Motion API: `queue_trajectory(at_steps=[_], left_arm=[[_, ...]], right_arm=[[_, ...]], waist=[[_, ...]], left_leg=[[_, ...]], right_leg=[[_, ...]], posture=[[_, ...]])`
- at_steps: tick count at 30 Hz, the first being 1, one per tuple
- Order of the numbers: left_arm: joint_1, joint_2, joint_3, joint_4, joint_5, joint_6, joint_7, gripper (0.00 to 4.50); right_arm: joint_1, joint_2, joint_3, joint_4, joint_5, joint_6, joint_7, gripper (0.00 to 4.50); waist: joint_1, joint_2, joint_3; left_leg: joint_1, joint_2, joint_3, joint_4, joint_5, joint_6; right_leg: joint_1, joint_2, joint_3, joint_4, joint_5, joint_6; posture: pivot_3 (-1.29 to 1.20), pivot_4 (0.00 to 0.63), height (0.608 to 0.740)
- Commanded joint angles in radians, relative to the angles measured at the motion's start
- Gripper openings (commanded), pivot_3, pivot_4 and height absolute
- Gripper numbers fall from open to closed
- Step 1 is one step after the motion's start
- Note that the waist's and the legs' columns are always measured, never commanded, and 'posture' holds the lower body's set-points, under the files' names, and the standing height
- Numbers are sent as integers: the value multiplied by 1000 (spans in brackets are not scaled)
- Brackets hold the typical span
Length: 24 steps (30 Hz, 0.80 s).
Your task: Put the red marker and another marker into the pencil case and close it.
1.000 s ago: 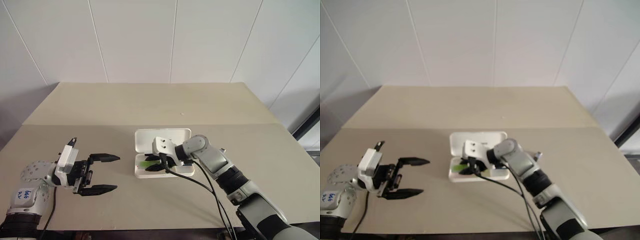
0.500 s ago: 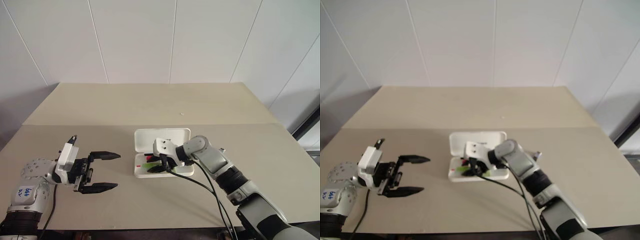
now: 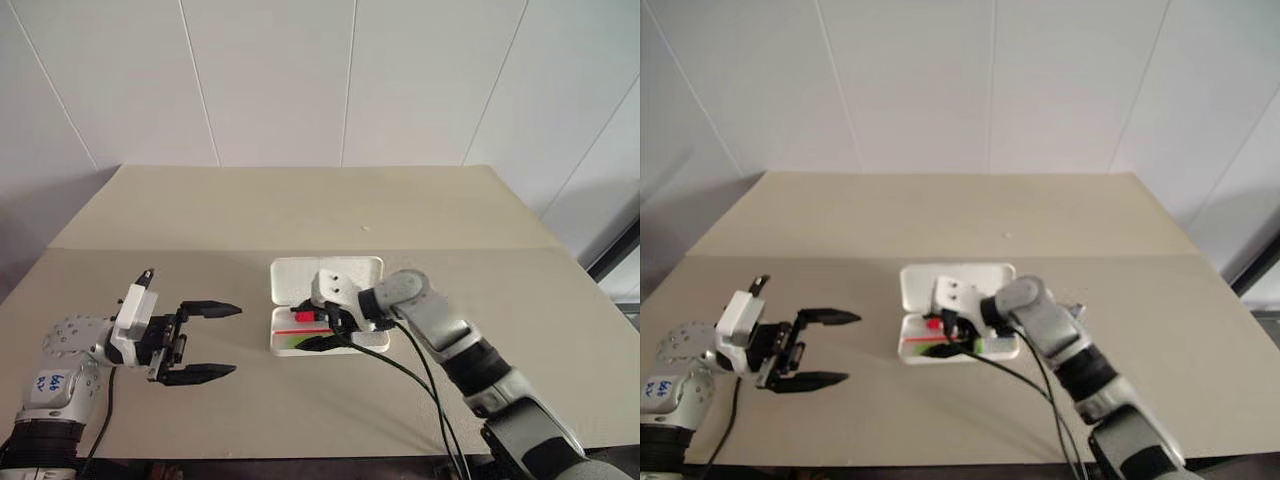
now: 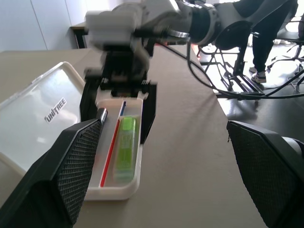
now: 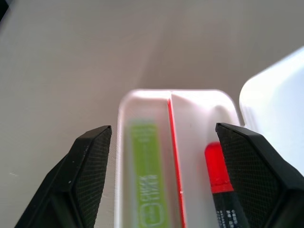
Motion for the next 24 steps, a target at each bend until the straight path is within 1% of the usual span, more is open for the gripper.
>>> queue_trajectory(at_steps=[1,3,6,9,12,15,18,24], left_arm=[[1,1,18,-32,-14,-1,-21,4500],[-5,0,14,-24,-13,0,-25,4500],[-18,-2,9,-5,-7,-3,-32,4500],[-56,-14,-10,33,4,-12,-44,4500],[-87,-30,-29,60,11,-20,-54,4500],[-117,-44,-46,87,17,-28,-65,4500],[-152,-56,-63,118,26,-35,-73,4500],[-179,-57,-73,147,29,-42,-88,4500]], right_arm=[[75,-84,-117,-273,119,191,-13,4468],[146,-158,-200,-410,185,304,-30,4468],[218,-246,-300,-521,240,414,-76,4468],[289,-357,-419,-499,170,443,-196,4468],[365,-400,-470,-452,96,413,-326,4468],[427,-343,-494,-409,52,351,-451,4468],[461,-242,-509,-338,4,293,-606,4468],[454,-51,-555,-220,-30,201,-844,4468]], waist=[[7,0,0],[10,0,0],[21,0,0],[24,0,0],[25,0,0],[22,-1,0],[17,-1,-1],[19,0,0]], left_leg=[[-1,0,0,0,0,0],[-1,0,0,1,0,0],[0,0,0,1,0,0],[1,0,0,1,0,0],[1,-1,0,3,0,0],[2,-1,1,3,0,0],[2,0,1,2,0,0],[2,-1,1,2,0,1]], right_leg=[[0,0,0,0,0,0],[0,0,0,-1,0,0],[0,0,0,-1,0,0],[2,0,0,-1,0,-1],[4,0,0,-2,0,-1],[4,0,0,-2,0,-1],[3,1,1,-2,0,0],[3,0,1,0,0,0]], posture=[[0,150,740],[0,150,740],[0,150,740],[0,150,740],[0,150,740],[0,150,740],[0,150,740],[0,150,740]])
